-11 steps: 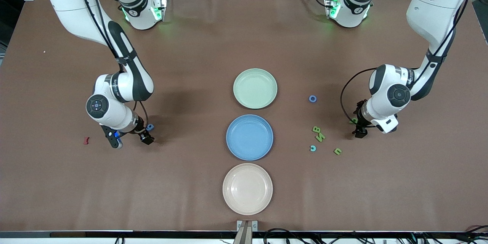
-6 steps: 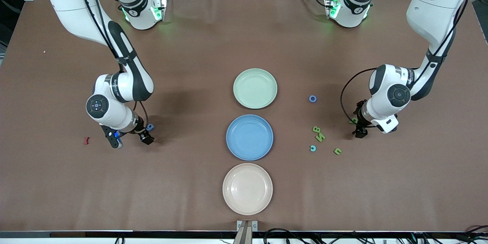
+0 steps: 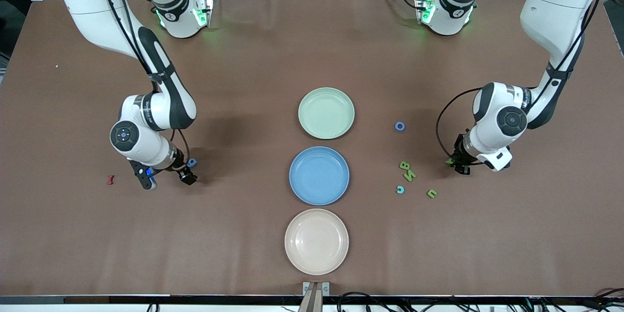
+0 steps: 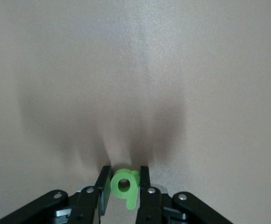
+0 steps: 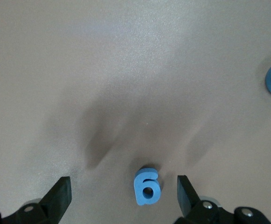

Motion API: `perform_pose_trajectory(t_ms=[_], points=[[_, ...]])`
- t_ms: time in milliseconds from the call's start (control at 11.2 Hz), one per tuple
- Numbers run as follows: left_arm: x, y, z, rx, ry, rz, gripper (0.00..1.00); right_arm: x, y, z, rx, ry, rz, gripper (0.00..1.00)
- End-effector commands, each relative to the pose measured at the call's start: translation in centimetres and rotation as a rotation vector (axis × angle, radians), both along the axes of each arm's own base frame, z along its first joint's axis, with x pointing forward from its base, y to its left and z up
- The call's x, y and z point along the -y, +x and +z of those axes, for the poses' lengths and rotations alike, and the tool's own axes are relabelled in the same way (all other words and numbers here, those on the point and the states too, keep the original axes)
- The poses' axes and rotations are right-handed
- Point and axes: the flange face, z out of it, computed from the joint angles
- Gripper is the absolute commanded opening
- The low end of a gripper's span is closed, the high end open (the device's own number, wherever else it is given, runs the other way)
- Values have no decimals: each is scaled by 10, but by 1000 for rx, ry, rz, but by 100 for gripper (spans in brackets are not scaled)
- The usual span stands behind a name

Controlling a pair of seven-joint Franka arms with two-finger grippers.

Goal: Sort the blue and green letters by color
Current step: 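Carry the green q to the green plate and open the left gripper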

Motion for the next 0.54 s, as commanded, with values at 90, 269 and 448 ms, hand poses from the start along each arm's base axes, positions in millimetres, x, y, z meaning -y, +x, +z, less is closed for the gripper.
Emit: perform_pose_trajectory(t_ms=[90,269,448], points=[[6,-2,-8,2,10,6,0,0,-2,5,-2,6,-31,100],[10,7,3,28,7,0,0,0,-3,5,-2,6,-31,100],[32,13,13,53,5,-36,0,0,-2,6,0,6,-31,100]])
